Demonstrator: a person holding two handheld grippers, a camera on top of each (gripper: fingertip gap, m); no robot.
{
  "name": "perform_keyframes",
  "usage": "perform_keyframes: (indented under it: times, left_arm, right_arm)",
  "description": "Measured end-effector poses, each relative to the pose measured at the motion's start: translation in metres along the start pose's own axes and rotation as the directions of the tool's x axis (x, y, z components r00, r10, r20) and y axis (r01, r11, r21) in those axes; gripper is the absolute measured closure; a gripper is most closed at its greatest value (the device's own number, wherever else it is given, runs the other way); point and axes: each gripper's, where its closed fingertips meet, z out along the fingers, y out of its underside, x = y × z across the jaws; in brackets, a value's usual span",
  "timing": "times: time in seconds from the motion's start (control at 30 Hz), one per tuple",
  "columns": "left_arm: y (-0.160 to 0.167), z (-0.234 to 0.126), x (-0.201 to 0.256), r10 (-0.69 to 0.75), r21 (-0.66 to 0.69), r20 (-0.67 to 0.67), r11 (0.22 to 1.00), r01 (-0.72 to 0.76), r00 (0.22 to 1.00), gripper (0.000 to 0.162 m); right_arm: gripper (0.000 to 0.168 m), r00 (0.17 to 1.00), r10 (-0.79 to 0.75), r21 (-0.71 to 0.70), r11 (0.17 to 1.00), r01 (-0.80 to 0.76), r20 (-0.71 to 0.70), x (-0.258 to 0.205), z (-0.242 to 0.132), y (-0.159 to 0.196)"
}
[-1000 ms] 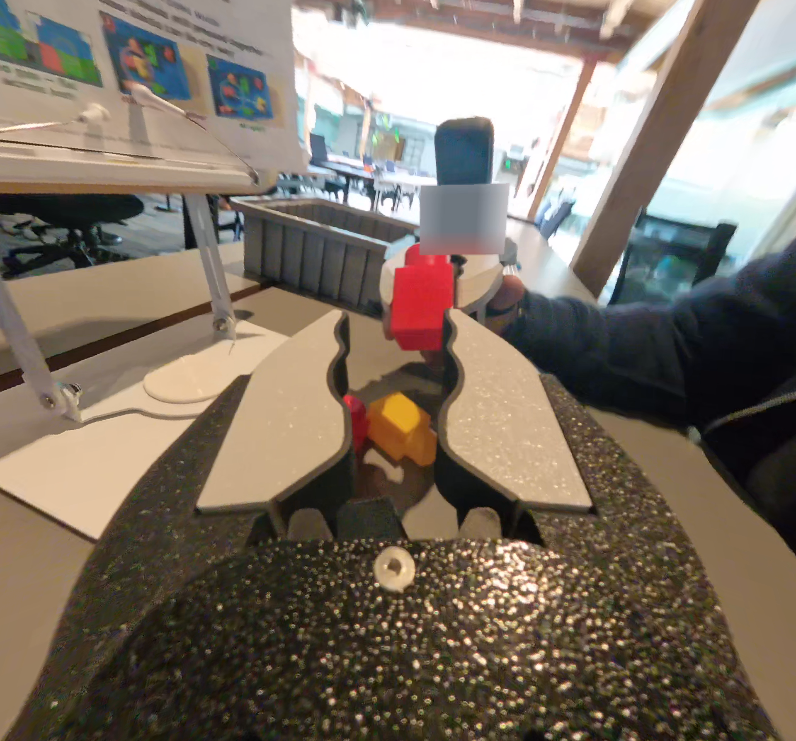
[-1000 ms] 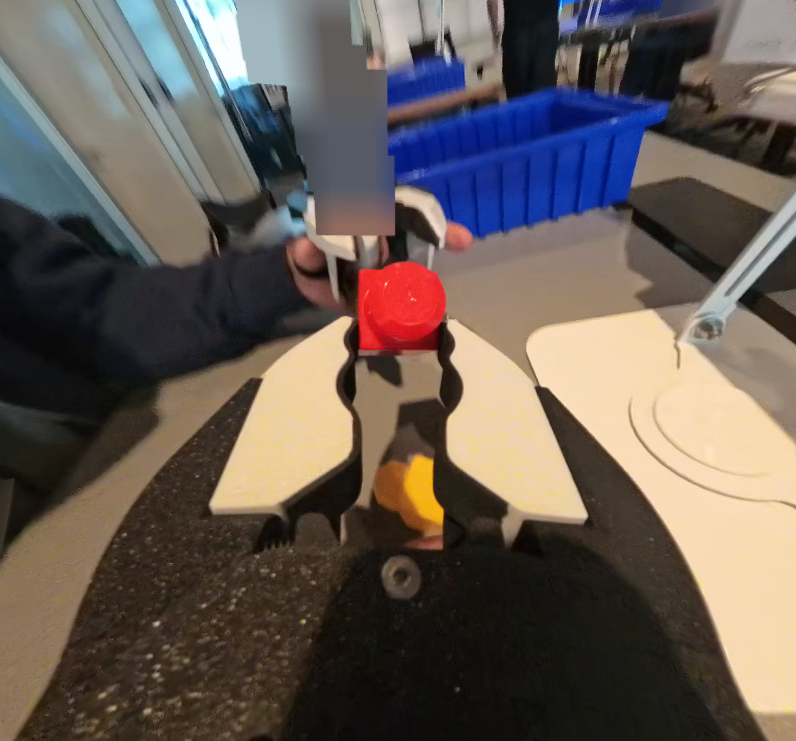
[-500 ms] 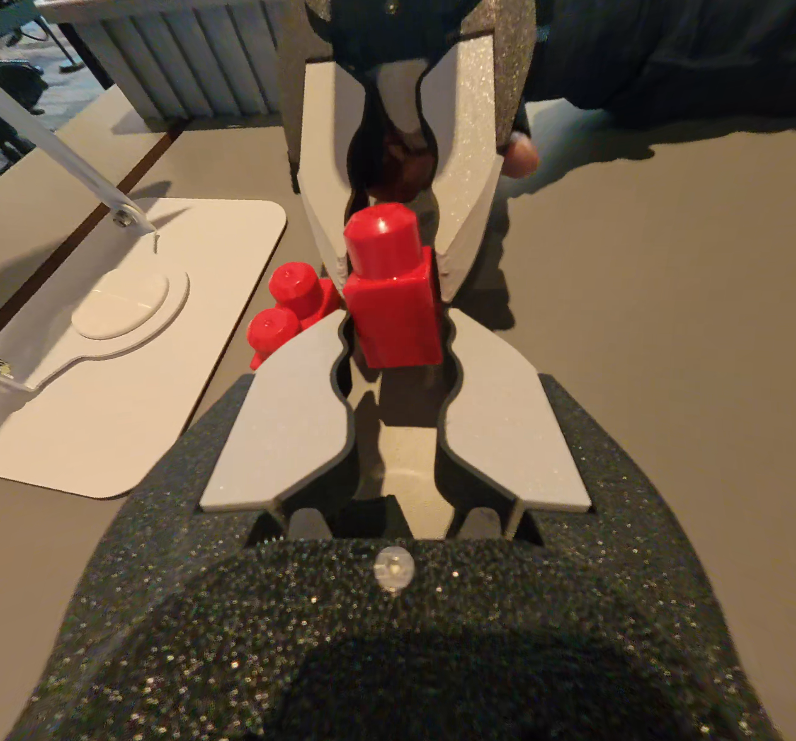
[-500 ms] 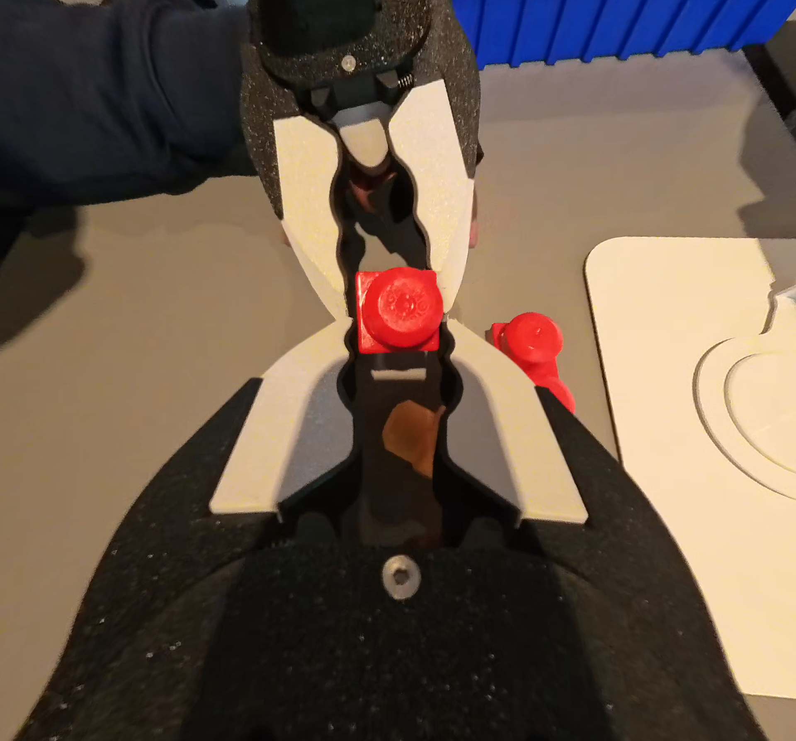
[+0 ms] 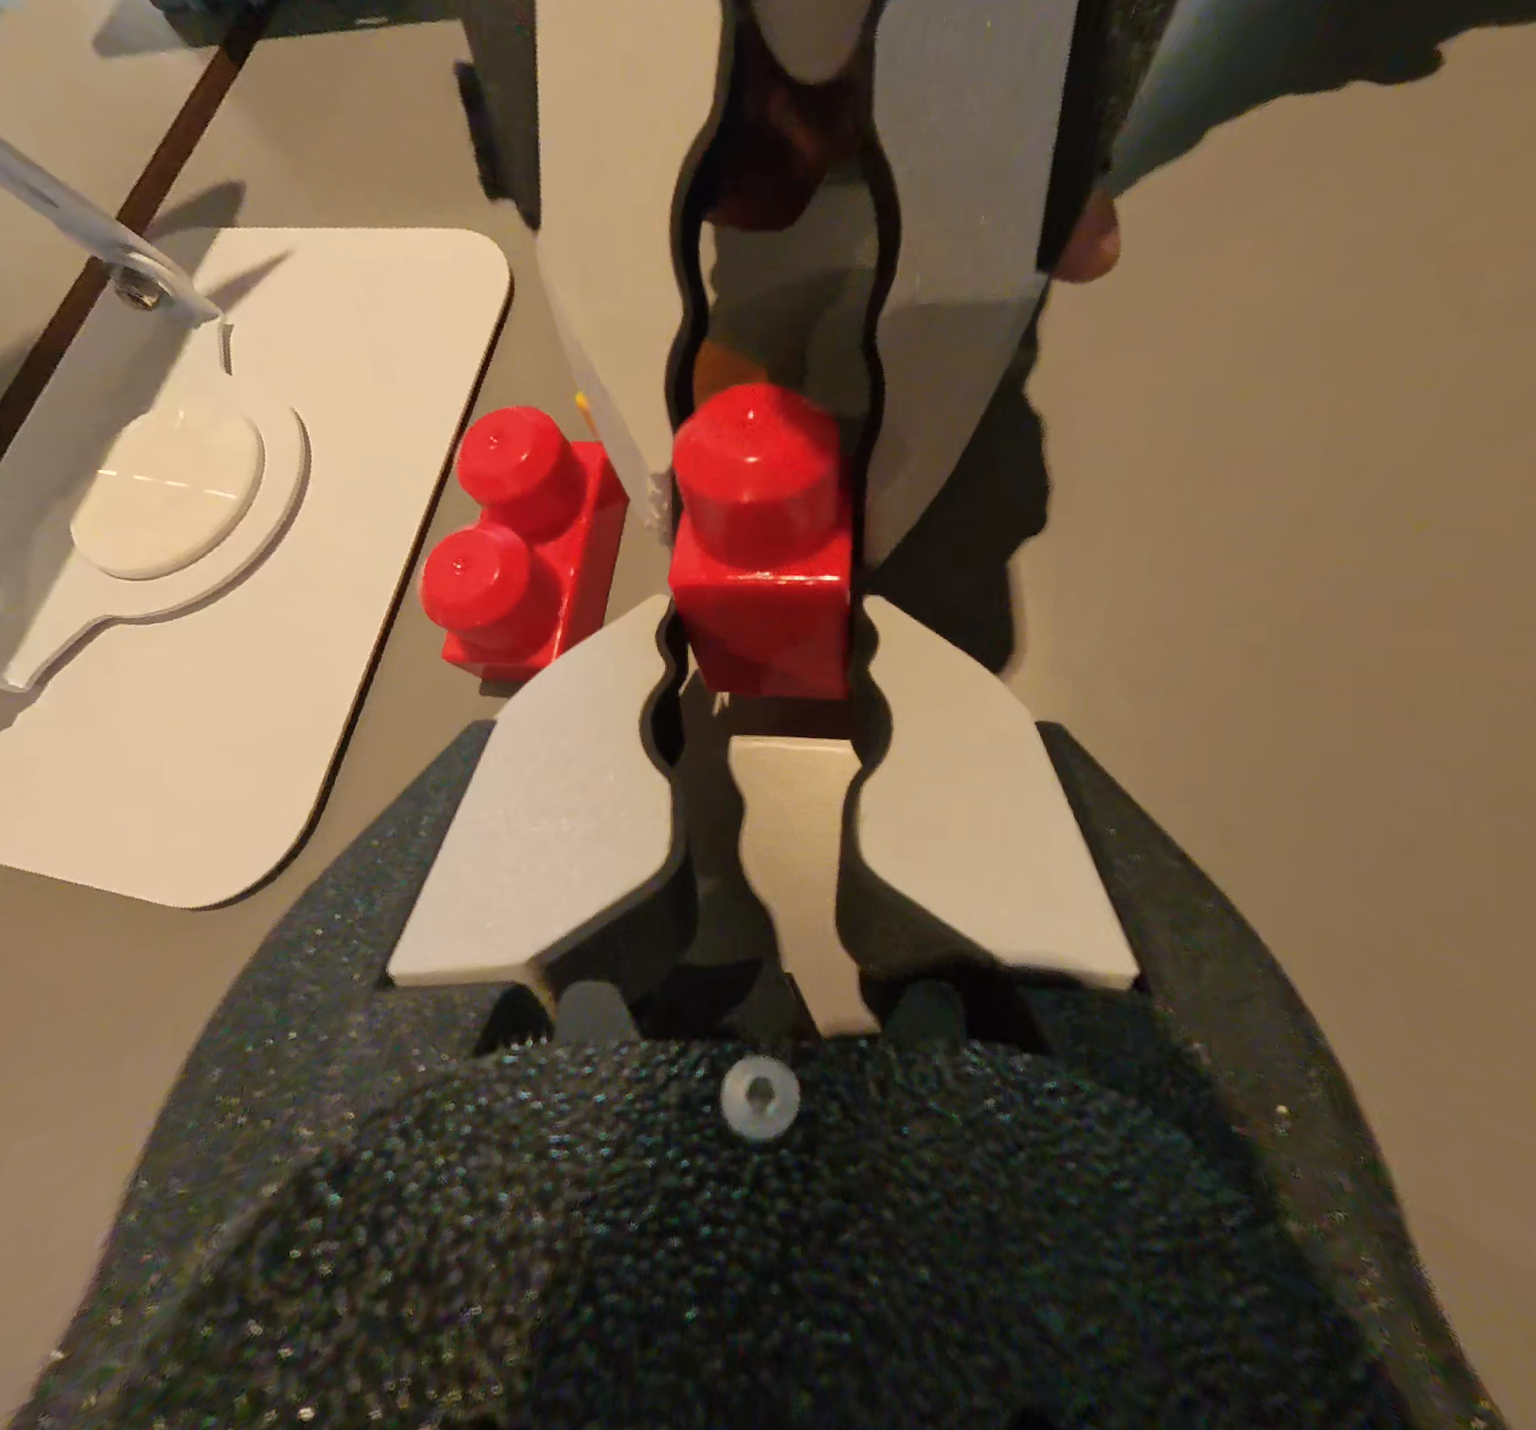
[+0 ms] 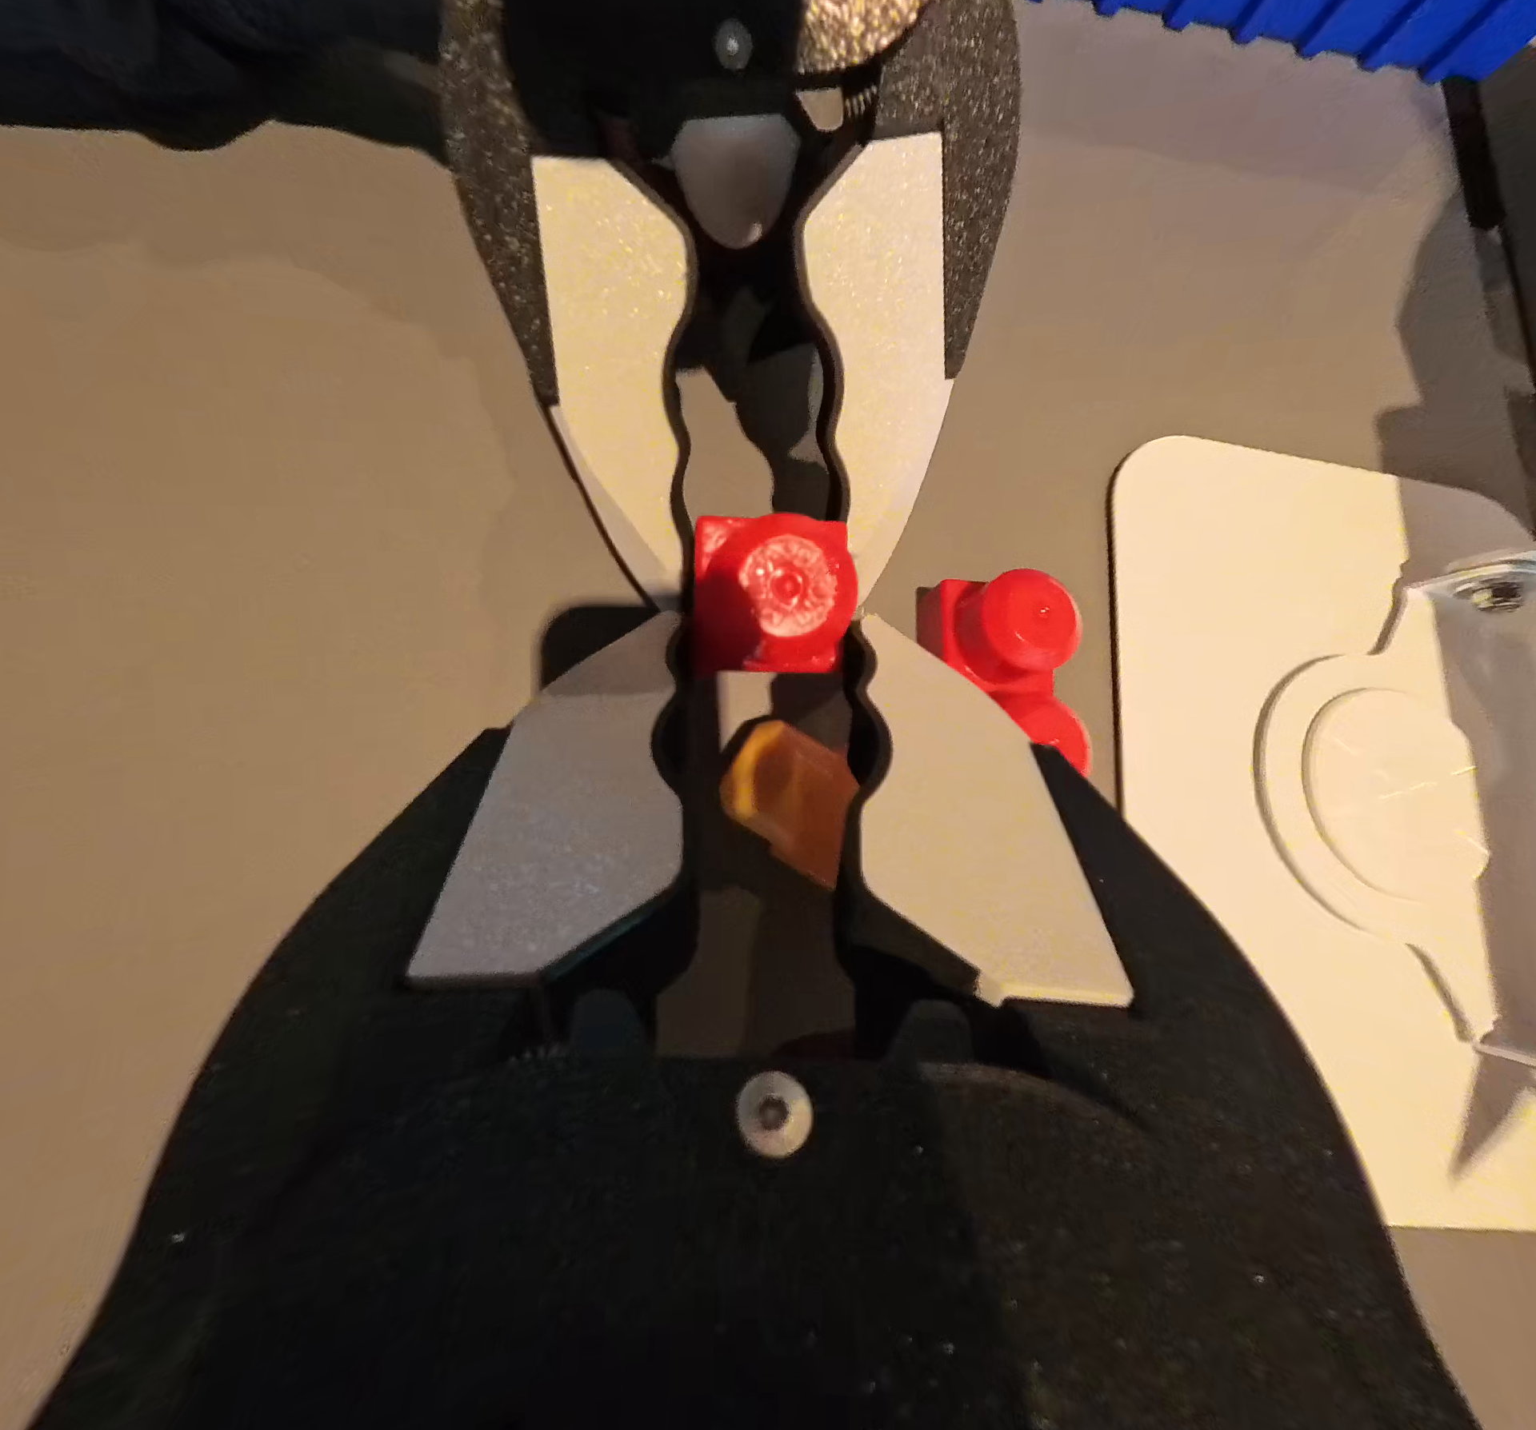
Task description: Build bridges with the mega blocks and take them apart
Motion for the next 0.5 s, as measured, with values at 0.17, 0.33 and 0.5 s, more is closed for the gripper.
perform_keyframes:
  times: [0.17, 0.33, 0.5]
  left_arm:
    - [0.014, 0.003, -0.003, -0.027, -0.073, 0.003, 0.997, 0.027, 1.0, 0.125]
    - [0.015, 0.003, 0.003, -0.036, -0.081, -0.029, 0.996, 0.033, 0.999, 0.125]
    - [0.022, 0.002, 0.006, -0.065, -0.125, -0.047, 0.991, 0.058, 0.997, 0.126]
  right_arm:
    - [0.145, 0.987, -0.121, 0.005, 0.992, 0.123, -0.109, 0.02, -0.019, 0.012]
    - [0.134, 0.981, -0.168, 0.035, 0.984, 0.172, -0.098, 0.026, -0.042, 0.02]
    - [0.123, 0.983, -0.183, -0.081, 0.98, 0.183, 0.003, 0.024, -0.039, 0.035]
